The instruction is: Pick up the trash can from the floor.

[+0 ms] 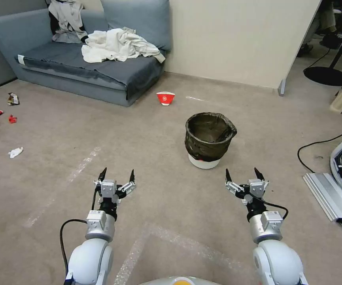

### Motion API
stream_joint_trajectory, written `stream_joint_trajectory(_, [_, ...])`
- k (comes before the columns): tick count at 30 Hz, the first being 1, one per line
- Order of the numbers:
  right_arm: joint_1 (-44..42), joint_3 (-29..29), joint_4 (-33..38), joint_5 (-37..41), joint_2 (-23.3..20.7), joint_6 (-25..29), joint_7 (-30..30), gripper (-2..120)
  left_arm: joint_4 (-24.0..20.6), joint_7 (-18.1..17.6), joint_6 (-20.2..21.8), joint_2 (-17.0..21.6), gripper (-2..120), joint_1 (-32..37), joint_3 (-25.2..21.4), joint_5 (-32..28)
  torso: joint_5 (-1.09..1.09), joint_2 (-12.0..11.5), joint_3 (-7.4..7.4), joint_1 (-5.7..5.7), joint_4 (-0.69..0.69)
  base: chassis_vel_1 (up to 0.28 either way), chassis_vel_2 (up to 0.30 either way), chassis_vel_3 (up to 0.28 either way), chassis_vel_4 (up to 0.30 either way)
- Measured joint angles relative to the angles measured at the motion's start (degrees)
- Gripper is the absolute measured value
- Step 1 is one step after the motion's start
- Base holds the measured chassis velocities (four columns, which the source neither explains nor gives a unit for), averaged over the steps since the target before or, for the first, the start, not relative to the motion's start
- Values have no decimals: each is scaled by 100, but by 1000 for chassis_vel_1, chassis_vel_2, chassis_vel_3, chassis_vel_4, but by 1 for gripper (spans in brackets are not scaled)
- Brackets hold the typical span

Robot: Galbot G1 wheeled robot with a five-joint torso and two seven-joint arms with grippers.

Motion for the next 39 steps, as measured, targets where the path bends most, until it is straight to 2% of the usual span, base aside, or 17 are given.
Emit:
stream_joint_trajectory(24, [-4, -1, 2, 0, 1, -2, 0, 100, -6, -4, 1, 9, 100, 13, -4, -10, 0, 0, 0, 0, 0, 0, 0, 0, 0])
stream_joint_trajectory(26, [-42, -7, 74, -5, 14, -20, 1, 100, -288, -65, 29, 103, 100, 170, -89, -129, -1, 0, 0, 0, -2, 0, 0, 0, 0])
stream_joint_trajectory(27, [-42, -7, 74, -5, 14, -20, 1, 100, -288, -65, 29, 103, 100, 170, -89, -129, -1, 0, 0, 0, -2, 0, 0, 0, 0])
stream_joint_trajectory(30, [-201, -48, 421, -21, 76, -123, 65, 100, -923, -221, 100, 323, 100, 544, -299, -415, 0, 0, 0, 0, 1, 0, 0, 0, 0])
stream_joint_trajectory(31, [-201, -48, 421, -21, 76, -123, 65, 100, -923, -221, 100, 323, 100, 544, -299, -415, 0, 0, 0, 0, 1, 0, 0, 0, 0])
stream_joint_trajectory(34, [-488, -126, 1055, -61, 200, -311, 198, 100, -1569, -381, 177, 547, 100, 926, -507, -703, -1, 0, 0, 0, 0, 0, 0, 0, 0])
stream_joint_trajectory(35, [-488, -126, 1055, -61, 200, -311, 198, 100, -1569, -381, 177, 547, 100, 926, -507, -703, -1, 0, 0, 0, 0, 0, 0, 0, 0])
stream_joint_trajectory(38, [-767, -196, 1667, -101, 321, -493, 327, 100, -2117, -503, 238, 730, 100, 1249, -677, -922, 4, 0, 0, -1, 1, 0, 0, 0, 0])
stream_joint_trajectory(39, [-767, -196, 1667, -101, 321, -493, 327, 100, -2117, -503, 238, 730, 100, 1249, -677, -922, 4, 0, 0, -1, 1, 0, 0, 0, 0])
